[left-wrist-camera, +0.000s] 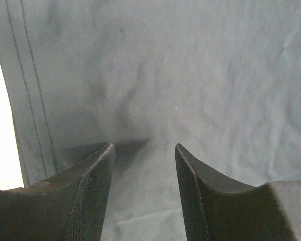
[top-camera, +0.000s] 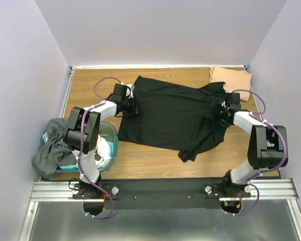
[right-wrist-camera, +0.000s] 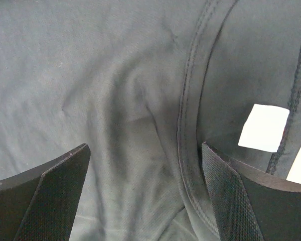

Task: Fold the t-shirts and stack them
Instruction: Flatten the tshirt out

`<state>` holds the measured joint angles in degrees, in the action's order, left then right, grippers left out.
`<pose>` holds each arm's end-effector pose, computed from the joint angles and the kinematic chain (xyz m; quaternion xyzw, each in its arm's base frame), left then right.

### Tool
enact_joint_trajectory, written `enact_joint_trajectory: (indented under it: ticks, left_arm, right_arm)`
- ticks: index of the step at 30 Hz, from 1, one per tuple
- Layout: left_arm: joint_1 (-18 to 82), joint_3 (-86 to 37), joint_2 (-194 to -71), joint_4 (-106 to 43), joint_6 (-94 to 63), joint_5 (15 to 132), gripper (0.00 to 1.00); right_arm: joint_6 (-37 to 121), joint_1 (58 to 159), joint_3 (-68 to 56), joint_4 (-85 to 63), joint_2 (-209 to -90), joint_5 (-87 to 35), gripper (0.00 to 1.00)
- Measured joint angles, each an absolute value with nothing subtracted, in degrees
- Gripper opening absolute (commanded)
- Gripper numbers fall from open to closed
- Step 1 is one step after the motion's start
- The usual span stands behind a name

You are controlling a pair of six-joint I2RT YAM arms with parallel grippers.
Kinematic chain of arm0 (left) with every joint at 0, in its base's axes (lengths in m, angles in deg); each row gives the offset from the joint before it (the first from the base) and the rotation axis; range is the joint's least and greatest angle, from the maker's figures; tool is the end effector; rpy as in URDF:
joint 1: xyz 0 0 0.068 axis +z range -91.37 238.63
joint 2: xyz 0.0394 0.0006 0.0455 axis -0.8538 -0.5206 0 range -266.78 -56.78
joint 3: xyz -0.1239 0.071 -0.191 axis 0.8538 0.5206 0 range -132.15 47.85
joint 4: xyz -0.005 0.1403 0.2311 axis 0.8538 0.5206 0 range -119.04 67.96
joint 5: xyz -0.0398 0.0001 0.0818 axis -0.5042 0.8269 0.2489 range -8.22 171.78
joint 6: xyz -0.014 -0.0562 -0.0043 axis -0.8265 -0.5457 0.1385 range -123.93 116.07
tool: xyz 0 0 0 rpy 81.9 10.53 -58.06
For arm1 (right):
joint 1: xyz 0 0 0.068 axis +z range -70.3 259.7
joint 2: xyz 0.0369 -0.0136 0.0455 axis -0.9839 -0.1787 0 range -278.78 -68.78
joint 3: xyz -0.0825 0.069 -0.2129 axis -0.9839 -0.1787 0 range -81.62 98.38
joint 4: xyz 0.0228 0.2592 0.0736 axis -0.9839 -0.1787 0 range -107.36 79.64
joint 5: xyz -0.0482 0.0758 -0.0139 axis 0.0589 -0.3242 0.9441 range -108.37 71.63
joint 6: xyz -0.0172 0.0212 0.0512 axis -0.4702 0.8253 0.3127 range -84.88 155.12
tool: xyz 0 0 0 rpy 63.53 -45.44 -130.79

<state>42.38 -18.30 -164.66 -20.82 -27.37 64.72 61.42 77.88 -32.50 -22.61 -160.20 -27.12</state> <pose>0.3742 -0.1218 0.1191 -0.0077 0.9305 -0.2460 0.2712 0.3211 -0.0040 0.1211 0.2083 0.9269 0.1354 0.2812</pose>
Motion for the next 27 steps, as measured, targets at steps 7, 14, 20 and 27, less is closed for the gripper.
enact_joint_trajectory:
  ticks: [7,14,20,27]
  left_arm:
    - [42.4,-18.0,-165.8,-24.2,-28.2,64.5,0.59]
    - [42.4,-22.7,-170.1,-26.3,-28.4,64.6,0.6]
    - [42.4,-30.2,-175.0,-24.6,-28.0,64.8,0.59]
    - [42.2,-41.7,-182.2,-21.2,-26.3,64.8,0.59]
  right_arm:
    - [63.0,77.9,-33.3,-22.3,-160.0,-25.5,0.97]
    - [63.6,77.9,-31.4,-22.3,-161.8,-21.5,0.98]
    - [62.8,77.9,-28.8,-23.3,-164.1,-16.7,0.99]
    - [61.8,77.9,-22.5,-23.8,-169.7,-12.5,0.99]
